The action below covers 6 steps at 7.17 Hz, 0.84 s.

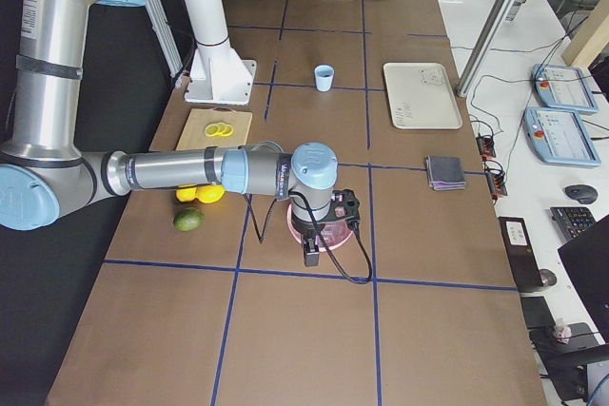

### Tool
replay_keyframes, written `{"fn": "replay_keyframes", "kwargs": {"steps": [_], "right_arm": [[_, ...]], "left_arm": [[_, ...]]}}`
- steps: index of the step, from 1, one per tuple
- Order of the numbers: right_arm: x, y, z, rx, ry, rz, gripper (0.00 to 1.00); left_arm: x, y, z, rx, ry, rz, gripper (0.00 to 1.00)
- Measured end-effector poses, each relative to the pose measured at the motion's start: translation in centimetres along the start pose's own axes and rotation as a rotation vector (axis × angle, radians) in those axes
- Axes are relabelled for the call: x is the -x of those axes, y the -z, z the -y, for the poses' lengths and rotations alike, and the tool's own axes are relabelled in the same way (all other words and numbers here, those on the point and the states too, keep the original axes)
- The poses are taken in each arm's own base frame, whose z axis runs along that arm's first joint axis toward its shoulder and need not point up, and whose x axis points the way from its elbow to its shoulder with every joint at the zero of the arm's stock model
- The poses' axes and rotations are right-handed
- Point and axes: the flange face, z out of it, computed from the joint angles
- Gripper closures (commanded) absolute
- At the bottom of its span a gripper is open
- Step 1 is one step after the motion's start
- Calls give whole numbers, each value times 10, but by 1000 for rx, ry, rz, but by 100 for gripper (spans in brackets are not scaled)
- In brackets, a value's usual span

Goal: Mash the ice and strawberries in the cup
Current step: 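Lower the left gripper onto the silver muddler and grasp it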

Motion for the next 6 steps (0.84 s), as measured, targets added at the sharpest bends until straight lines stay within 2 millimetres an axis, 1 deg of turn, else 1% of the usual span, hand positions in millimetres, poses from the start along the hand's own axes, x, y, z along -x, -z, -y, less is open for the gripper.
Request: {"fn": "replay_keyframes", "kwargs": {"steps": [1,2,3,4,6], "right_arm": [[0,0,0,0,0,0,0],[0,0,0,0,0,0,0],[0,0,-1,1,-1,0,0],[0,-1,-1,2,-2,0,0],[-1,-2,-2,4,-4,1,0]], "left_arm": [[5,-33,-4,-20,29,-18,0],[1,-67,-11,-26,46,-40,0],[-8,-92,-17,-21,57,-60,0],[-15,-110,-20,-10,62,-72,0],[-20,-130,-19,7,63,-67,0]]}}
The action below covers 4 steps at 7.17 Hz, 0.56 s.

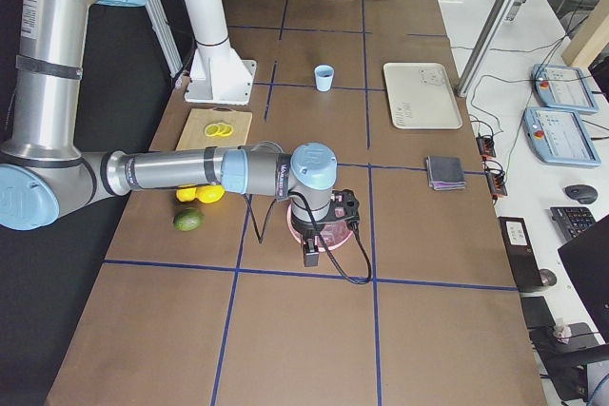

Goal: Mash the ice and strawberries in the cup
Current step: 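Lower the left gripper onto the silver muddler and grasp it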

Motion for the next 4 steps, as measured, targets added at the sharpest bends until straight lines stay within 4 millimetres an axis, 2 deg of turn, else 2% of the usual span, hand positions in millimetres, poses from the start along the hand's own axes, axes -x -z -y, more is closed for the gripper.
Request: {"fn": "replay_keyframes", "kwargs": {"steps": [1,2,3,4], "right_arm": [[0,0,0,0,0,0,0],[0,0,0,0,0,0,0],[0,0,0,-1,1,0,0],[0,0,0,-1,1,0,0]], "left_arm": [[-2,-7,1,-1,-6,19,0],[-5,-13,2,-1,-12,31,6],[-7,-15,4,-2,-15,36,21],[-7,-16,4,-3,-16,39,66]]}}
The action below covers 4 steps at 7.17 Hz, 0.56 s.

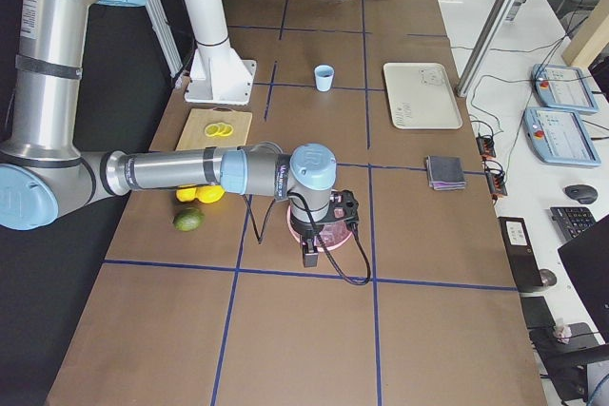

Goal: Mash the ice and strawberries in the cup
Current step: 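Lower the left gripper onto the silver muddler and grasp it, then lift the muddler with the left gripper and carry it over the blue cup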

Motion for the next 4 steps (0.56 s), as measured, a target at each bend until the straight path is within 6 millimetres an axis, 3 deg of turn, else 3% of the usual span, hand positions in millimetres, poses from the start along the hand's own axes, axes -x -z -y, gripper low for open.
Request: {"fn": "replay_keyframes", "kwargs": {"steps": [1,4], "right_arm": [[0,0,0,0,0,0,0],[0,1,0,-1,1,0,0]], "left_arm": [[0,0,1,-1,-2,0,92],[-2,0,2,0,-9,-5,100]]}}
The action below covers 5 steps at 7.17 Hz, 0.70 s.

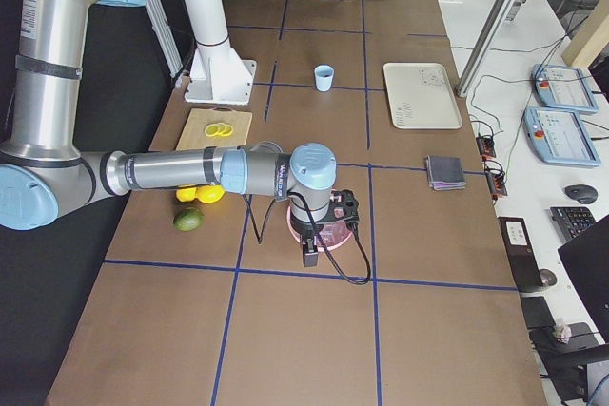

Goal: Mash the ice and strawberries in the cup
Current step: 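Lift the muddler with the left gripper and carry it over the blue cup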

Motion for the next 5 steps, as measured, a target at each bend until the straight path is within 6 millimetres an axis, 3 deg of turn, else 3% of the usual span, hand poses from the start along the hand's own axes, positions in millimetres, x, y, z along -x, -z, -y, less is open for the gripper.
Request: {"fn": "replay_keyframes", "kwargs": {"steps": [3,5], "right_arm": [[0,0,0,-1,1,0,0],[1,1,0,-2,2,0,0]], "left_arm": [[-18,10,14,-26,-24,-18,100],[-58,34,44,-100,-156,-54,100]]}}
